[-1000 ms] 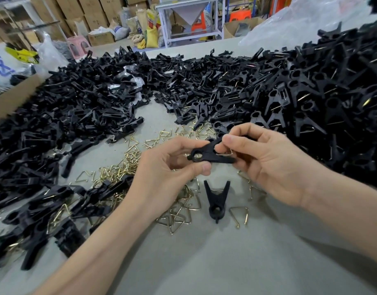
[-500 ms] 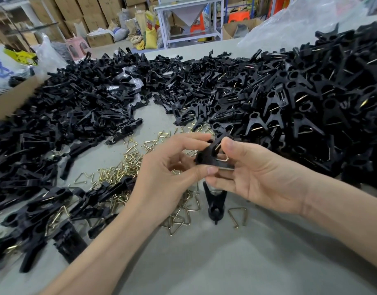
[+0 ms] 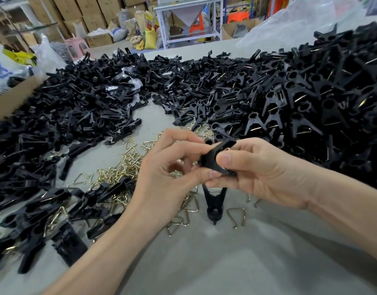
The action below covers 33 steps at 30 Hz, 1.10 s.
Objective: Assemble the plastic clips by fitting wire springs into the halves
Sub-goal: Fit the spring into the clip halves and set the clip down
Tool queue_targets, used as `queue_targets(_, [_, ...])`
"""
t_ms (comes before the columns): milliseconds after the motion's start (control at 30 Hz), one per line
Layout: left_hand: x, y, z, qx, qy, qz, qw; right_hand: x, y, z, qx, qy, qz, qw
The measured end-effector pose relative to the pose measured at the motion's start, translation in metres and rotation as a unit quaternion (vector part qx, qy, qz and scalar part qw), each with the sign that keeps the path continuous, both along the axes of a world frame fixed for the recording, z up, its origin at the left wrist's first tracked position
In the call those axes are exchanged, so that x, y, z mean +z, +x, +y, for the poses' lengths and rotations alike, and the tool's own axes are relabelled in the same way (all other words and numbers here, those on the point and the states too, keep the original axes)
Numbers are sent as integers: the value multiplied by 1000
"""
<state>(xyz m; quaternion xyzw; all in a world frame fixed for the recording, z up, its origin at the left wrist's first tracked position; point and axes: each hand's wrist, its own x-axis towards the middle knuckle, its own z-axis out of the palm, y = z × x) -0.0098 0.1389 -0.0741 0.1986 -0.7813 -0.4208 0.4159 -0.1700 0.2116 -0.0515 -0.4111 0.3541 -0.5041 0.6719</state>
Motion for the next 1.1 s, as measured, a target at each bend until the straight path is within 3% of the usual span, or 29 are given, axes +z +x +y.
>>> queue_targets(267, [1, -2, 3, -7, 7, 10, 1000, -2, -2, 2, 34, -7, -52, 998])
queue_targets(467, [4, 0, 1, 3, -27, -31, 999, -9, 6, 3, -4, 5, -111, 994])
queue_targets(600, [6, 1, 0, -5, -80, -48, 996, -12, 8, 0, -26, 13, -92, 995])
queue_targets(1100, [3, 2, -1, -27, -97, -41, 994, -11, 7, -1, -50, -15, -56, 997])
